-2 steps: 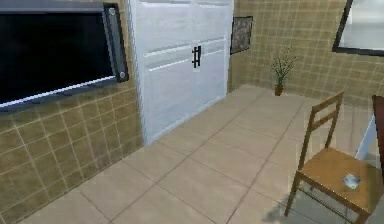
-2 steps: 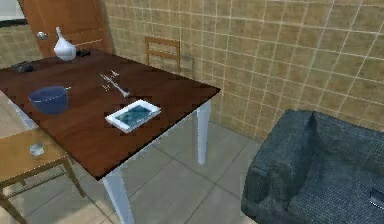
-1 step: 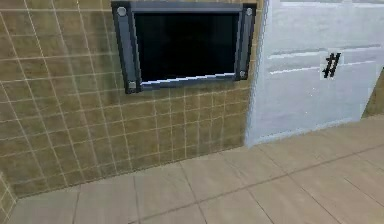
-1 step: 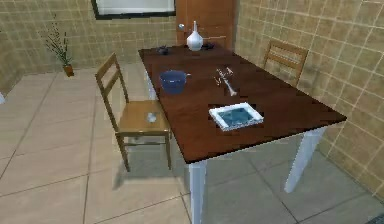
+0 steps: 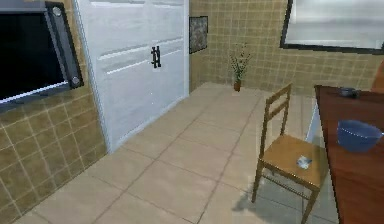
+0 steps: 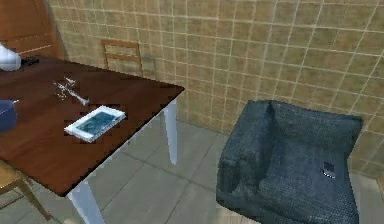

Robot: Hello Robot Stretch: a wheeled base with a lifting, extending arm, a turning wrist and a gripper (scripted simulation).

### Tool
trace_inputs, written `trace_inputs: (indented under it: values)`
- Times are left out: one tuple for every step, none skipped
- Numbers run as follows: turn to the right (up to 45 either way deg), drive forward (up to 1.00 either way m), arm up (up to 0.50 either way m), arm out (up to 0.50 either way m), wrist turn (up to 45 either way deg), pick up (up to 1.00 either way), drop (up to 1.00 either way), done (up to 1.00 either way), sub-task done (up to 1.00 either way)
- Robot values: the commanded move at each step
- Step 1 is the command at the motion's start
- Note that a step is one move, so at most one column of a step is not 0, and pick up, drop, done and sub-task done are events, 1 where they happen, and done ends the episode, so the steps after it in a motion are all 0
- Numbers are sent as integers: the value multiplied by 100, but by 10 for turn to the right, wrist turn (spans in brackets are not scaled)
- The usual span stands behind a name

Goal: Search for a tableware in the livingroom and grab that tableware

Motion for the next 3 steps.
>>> trace_inputs:
  values:
    - [450, 0, 0, 0, 0, 0, 0, 0, 0]
    - [420, 0, 0, 0, 0, 0, 0, 0, 0]
    - [0, 75, 0, 0, 0, 0, 0, 0, 0]
